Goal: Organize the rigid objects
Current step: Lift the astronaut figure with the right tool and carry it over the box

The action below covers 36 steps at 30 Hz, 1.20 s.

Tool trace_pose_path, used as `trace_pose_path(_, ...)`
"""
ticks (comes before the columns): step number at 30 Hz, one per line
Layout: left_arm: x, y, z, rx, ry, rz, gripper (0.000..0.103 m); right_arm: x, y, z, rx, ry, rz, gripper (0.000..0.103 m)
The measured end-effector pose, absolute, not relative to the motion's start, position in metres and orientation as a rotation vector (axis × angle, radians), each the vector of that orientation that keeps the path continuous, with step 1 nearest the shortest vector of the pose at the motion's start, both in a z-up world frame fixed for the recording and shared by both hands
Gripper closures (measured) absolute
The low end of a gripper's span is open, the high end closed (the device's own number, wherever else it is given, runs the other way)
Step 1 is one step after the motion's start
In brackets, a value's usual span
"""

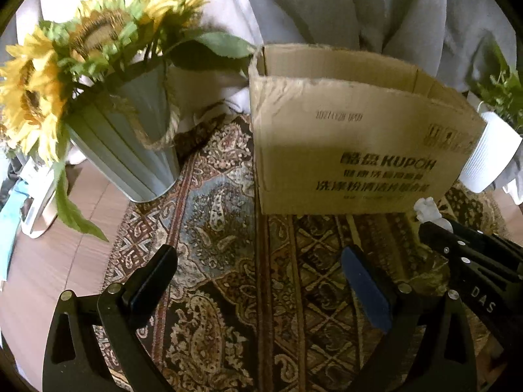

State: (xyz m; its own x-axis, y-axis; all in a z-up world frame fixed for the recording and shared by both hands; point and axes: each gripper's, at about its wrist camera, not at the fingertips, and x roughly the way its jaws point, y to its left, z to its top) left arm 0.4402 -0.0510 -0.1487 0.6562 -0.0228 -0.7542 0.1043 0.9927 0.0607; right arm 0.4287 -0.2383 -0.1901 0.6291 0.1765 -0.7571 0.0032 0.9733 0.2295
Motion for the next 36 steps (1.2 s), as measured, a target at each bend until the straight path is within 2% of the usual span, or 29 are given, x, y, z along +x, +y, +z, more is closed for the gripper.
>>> trace_pose_path(19,0.420,-0.051,-0.085,0.092,0.677,-0.074,0.000,0.405,-0.233,-0.107,0.160,0.684,0.101,0.074)
trace_pose_path(36,0.428,-0.050,-0.032,0.085,0.524,-0.057,0.000,0.416,-0.233,-0.056,0.164,0.557,0.133,0.074)
